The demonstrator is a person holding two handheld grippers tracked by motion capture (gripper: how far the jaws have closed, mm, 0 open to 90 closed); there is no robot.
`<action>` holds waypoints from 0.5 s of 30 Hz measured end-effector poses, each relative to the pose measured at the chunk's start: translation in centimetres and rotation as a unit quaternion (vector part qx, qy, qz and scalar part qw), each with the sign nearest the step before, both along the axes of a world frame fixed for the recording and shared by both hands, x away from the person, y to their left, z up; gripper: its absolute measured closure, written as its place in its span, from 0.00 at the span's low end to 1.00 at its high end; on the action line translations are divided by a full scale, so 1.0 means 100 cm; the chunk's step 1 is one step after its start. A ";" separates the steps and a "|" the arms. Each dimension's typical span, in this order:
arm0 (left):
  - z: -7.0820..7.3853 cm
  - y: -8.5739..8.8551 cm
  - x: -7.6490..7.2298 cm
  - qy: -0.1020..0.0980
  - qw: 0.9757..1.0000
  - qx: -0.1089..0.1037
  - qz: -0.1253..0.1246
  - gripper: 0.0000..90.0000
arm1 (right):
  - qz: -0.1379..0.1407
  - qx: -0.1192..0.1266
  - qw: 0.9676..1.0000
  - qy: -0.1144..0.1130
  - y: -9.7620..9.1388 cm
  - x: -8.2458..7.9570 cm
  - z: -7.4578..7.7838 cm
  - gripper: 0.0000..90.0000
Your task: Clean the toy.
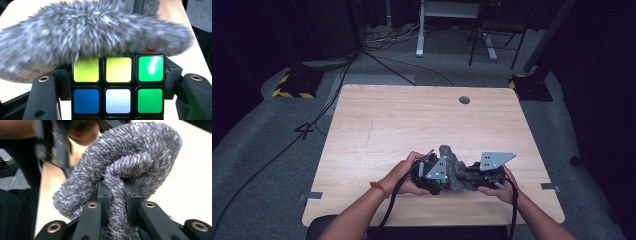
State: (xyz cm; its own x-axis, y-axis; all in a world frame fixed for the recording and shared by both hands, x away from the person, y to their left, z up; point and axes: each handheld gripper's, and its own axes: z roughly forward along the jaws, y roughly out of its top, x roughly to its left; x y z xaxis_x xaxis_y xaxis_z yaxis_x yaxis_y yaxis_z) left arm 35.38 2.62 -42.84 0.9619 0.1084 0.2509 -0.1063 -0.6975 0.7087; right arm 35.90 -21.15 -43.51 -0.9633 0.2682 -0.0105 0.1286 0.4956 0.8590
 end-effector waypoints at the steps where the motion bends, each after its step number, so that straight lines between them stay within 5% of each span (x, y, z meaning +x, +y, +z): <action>1: 0.001 0.001 0.000 0.001 1.000 -0.005 0.002 0.37 | -0.005 -0.009 1.000 0.001 -0.001 0.002 -0.002 0.88; 5: 0.006 0.007 0.001 0.004 1.000 -0.025 0.006 0.37 | -0.015 -0.024 0.999 0.021 -0.002 0.010 -0.012 0.88; 9: 0.013 0.014 0.002 0.014 0.997 -0.075 0.005 0.37 | -0.013 -0.046 0.998 0.035 0.002 0.011 -0.020 0.88; 15: 0.014 0.017 0.003 0.018 0.995 -0.100 0.001 0.37 | 0.003 -0.005 1.000 0.019 0.001 0.007 -0.013 0.88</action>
